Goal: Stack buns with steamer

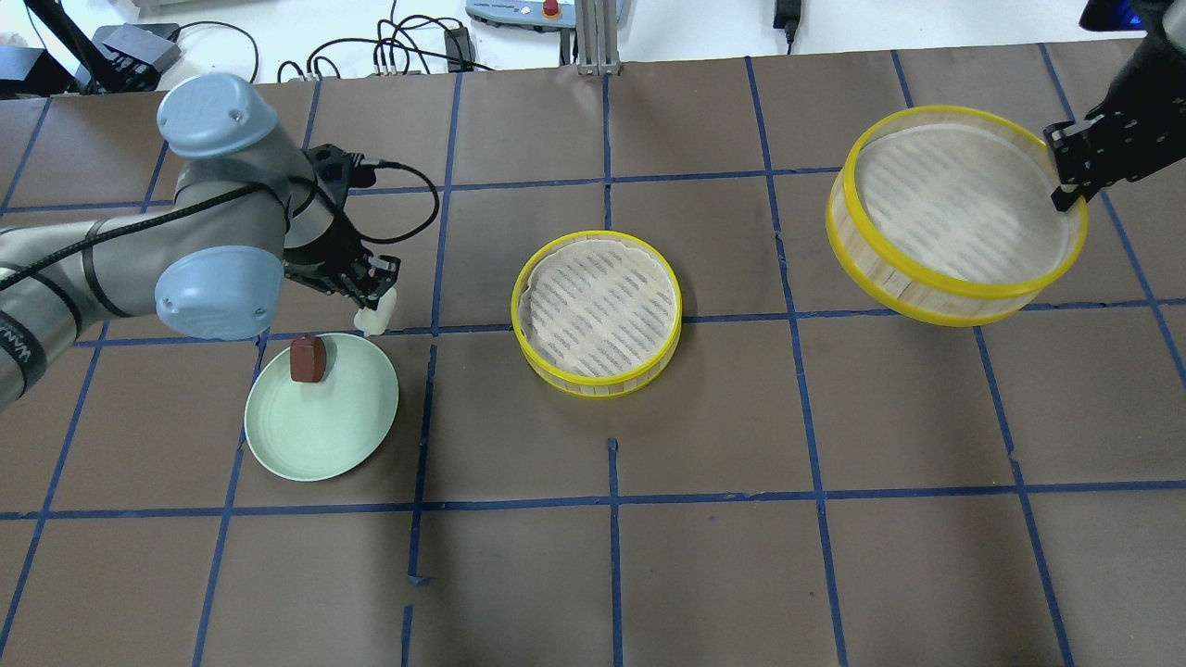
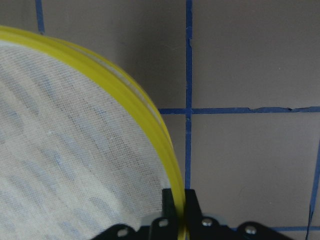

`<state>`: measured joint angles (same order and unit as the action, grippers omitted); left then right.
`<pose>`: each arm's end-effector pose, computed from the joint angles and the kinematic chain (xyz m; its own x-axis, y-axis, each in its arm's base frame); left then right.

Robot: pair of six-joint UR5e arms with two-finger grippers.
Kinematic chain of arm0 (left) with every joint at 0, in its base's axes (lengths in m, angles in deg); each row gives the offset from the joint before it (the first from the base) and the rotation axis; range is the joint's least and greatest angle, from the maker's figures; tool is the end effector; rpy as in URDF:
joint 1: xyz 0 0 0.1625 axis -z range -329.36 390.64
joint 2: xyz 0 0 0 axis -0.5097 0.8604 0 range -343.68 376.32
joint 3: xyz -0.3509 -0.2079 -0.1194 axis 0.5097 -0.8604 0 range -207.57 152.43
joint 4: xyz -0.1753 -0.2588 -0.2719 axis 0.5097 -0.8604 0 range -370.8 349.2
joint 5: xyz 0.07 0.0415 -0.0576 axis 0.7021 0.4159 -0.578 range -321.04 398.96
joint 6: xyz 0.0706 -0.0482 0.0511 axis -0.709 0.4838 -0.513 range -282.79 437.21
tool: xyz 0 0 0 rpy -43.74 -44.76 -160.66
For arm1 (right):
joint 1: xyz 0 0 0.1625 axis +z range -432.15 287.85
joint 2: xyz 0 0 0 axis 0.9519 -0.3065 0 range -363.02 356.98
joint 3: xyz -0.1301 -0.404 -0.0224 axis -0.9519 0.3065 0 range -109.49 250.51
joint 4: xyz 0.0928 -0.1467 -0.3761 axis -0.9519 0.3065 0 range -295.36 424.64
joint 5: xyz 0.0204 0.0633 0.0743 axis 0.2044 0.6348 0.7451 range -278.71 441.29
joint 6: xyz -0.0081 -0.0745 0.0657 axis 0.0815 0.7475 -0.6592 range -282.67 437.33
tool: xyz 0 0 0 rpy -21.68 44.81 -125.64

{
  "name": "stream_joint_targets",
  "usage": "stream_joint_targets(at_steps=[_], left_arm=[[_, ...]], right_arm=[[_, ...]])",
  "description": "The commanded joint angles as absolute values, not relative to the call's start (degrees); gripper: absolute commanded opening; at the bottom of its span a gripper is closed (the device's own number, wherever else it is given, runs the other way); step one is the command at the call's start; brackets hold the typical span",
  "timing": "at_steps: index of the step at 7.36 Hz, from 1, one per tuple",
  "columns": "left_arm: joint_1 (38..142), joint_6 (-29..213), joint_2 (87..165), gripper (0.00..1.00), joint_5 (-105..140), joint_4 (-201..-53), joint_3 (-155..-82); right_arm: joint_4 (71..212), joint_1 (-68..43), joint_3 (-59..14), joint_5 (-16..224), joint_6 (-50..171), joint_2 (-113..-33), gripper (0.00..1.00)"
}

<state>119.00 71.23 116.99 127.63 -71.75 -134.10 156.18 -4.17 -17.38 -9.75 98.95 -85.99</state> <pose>-0.1203 -0.5341 0.3045 -0.9969 0.0764 0.0196 0.0757 0.9965 -0.0345 -0.0792 -0.5466 0.4453 -1.0000 0.0066 -0.0051 0.0063 0.9981 0.0615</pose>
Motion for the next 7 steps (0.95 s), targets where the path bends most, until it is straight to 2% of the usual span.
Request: stream_joint_targets(at_steps=[1, 2, 3, 4, 5, 7], left_arm=[[128.34, 85.08, 118.17, 0.01, 123.17, -72.95, -129.7], [131.34, 89.3, 119.84, 0.04, 120.02, -69.2, -129.61], [133.28, 94.39, 122.46, 0.13, 119.21, -64.64, -129.61], [134.52, 96.44, 124.06, 0.75, 119.37, -61.98, -129.61], [135.14, 98.64, 124.51, 1.0, 119.37, -61.78, -129.7], [135.14, 98.4, 124.42, 1.0, 119.55, -61.87, -129.7]], right_arm=[[153.67, -3.86, -16.85, -10.56, 98.86, -87.22, 0.08], [153.67, -3.51, -16.94, -10.47, 98.86, -87.22, 0.08], [153.93, -2.38, -16.68, -10.65, 98.78, -87.3, 0.08], [154.72, 1.03, -16.68, -10.13, 97.64, -87.13, 0.08], [155.77, 5.85, -16.76, -9.69, 93.98, -85.65, 0.08], [159.38, 11.68, -17.02, -10.56, 92.71, -83.27, 0.08]])
